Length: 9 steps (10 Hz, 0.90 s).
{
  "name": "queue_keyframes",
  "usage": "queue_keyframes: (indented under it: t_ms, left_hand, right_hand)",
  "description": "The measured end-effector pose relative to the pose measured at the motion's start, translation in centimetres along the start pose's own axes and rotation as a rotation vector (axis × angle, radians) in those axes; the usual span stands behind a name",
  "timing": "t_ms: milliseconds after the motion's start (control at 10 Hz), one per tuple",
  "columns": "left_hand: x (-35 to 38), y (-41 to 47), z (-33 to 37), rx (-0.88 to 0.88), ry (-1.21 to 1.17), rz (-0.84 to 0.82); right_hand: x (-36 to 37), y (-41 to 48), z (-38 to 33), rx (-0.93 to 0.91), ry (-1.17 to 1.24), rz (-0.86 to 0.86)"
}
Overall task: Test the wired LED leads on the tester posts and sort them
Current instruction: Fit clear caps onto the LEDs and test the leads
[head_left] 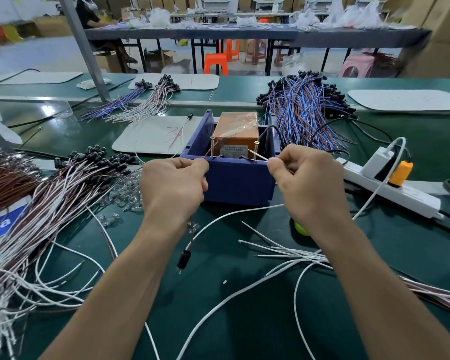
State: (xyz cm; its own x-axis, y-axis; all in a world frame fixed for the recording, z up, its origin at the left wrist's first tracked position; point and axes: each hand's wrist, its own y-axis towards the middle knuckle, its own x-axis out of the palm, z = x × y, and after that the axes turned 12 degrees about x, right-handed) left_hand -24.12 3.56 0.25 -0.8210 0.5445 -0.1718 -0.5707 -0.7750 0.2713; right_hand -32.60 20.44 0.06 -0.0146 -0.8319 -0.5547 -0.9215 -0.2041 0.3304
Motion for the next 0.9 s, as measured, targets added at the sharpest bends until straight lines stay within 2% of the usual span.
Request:
queue_keyframes:
  t_ms: [900]
  left_hand:
    - [-0.13, 0.05, 0.03, -0.005, -0.031, -0.005]
  right_hand:
    - [0.29, -0.67, 0.71, -0.013, 0.041, 0.083]
